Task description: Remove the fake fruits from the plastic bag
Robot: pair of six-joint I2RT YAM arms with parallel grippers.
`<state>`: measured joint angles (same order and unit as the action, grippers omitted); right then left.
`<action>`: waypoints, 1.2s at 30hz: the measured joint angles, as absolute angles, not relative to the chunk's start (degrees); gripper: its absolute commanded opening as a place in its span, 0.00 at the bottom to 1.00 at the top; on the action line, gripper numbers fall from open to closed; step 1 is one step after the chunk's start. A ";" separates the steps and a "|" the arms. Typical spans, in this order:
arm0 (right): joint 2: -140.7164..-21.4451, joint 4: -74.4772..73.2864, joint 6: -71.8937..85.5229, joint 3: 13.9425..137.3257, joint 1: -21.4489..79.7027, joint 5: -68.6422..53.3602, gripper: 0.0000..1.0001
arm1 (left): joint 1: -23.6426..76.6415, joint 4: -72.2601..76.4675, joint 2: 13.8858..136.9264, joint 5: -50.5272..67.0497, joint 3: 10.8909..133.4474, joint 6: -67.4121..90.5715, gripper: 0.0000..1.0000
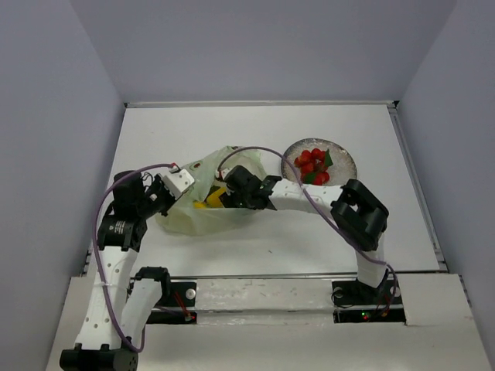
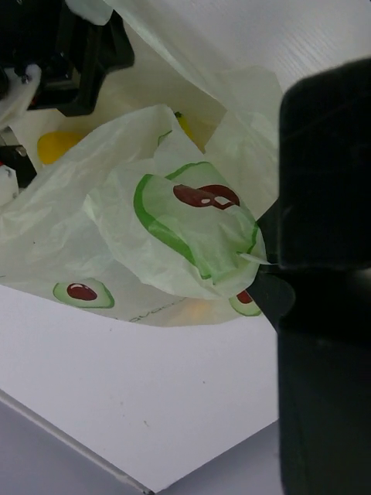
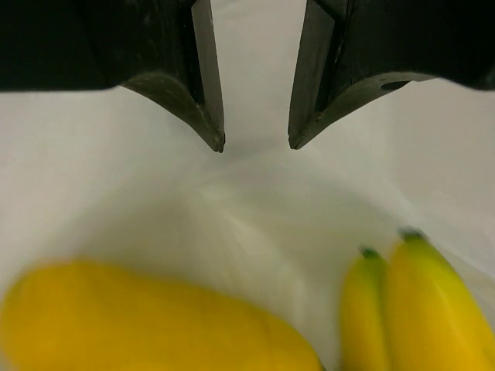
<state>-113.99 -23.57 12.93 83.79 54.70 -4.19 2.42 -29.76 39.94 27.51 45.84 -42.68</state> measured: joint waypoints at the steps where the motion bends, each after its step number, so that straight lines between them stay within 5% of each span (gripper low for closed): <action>1: -112.27 -23.24 13.34 80.27 55.24 -2.35 0.45 | 2.74 -29.63 39.94 27.99 44.77 -44.62 0.04; 5: -106.91 -23.99 15.38 72.25 56.36 2.39 0.56 | 3.53 -30.00 39.97 30.81 40.91 -50.57 0.06; 11: -104.47 -24.51 18.90 72.90 56.18 7.38 0.88 | 4.23 -30.37 37.95 36.21 38.96 -55.75 0.09; 24: -118.80 -24.99 28.80 91.35 51.00 11.18 0.92 | 5.21 -28.32 38.54 37.47 38.92 -54.63 0.09; 26: -120.57 -24.95 28.82 93.91 50.98 11.86 0.90 | 5.21 -27.94 38.50 37.30 38.92 -54.02 0.09; 30: -121.71 -24.60 28.82 95.07 51.05 10.76 0.56 | 5.28 -27.55 38.50 36.97 38.92 -53.01 0.09; 36: -122.50 -23.35 27.83 96.05 51.83 10.76 0.19 | 5.30 -26.46 38.50 36.14 38.89 -51.94 0.09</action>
<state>-122.50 -23.35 27.83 96.05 51.83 10.76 5.30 -26.46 38.50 36.14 38.89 -51.94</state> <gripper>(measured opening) 0.328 0.091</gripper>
